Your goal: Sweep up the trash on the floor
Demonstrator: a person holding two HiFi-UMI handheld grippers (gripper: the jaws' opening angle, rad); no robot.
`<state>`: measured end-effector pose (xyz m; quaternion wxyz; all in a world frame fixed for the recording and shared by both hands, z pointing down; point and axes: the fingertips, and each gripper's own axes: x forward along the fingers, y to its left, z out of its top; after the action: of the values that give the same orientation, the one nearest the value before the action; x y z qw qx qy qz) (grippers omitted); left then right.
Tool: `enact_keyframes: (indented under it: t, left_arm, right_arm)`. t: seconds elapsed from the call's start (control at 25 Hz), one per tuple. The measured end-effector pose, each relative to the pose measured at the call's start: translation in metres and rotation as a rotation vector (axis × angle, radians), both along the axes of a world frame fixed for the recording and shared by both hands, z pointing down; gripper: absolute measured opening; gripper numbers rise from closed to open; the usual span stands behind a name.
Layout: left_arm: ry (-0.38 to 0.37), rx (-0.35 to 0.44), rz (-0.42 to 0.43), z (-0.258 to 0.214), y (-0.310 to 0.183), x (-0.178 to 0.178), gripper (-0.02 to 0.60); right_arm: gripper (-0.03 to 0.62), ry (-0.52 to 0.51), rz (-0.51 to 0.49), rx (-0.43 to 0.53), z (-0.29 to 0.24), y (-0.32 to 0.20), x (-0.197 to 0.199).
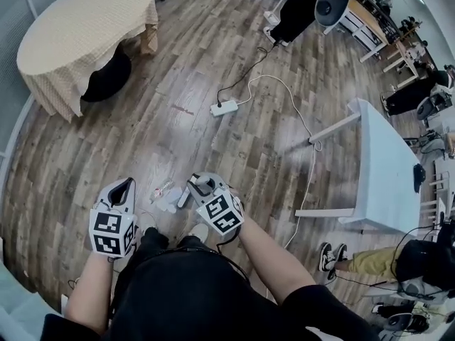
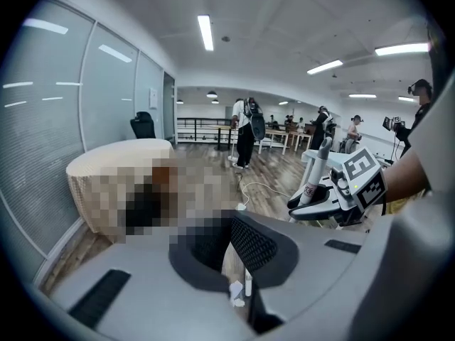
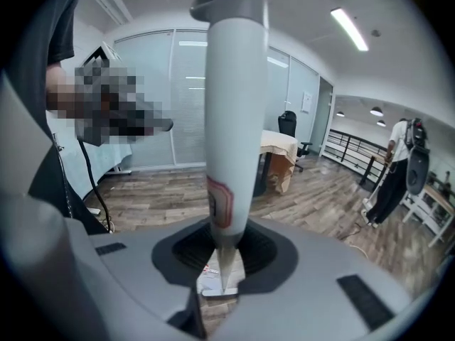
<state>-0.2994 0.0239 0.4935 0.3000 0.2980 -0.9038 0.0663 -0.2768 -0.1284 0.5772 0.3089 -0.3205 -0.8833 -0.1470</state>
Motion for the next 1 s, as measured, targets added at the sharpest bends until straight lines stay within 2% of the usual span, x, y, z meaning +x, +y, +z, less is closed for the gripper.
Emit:
enact_keyframes:
  t: [0.12, 0.24, 0.36, 0.68, 0.84, 1.0]
  left_arm:
    - [0.01, 0.038, 0.008, -0.007, -0.006, -0.005, -0.003]
    - [-0.021, 0.045, 0.034, -0.02, -0.015, -0.015, -0.003]
    - [-0.075, 0.046, 0.067, -0.035, -0.027, -0.025, -0.003]
    - [-0.149, 0.126, 0.151, -0.075, -0.068, -0.034, -0.003]
    - [-0.149, 0.17, 0.173, -0.097, -0.074, -0.027, -0.003]
    - [-0.176, 0.214, 0.173, -0.121, -0.073, -0.037, -0.003]
  right_arm:
    - [0.089, 0.002, 0.051, -0.01, -0.014, -0.005, 0.002]
    - [0.089, -0.033, 0.098, -0.034, -0.034, -0.007, -0.002]
    - [0.089, -0.088, 0.137, -0.052, -0.061, -0.01, -0.006]
    - [0.089, -0.224, 0.211, -0.114, -0.144, -0.016, -0.016]
    - [0.089, -0.277, 0.225, -0.169, -0.187, -0.01, -0.012]
    - [0.089, -0.365, 0.257, -0.216, -0.235, -0.01, -0.023]
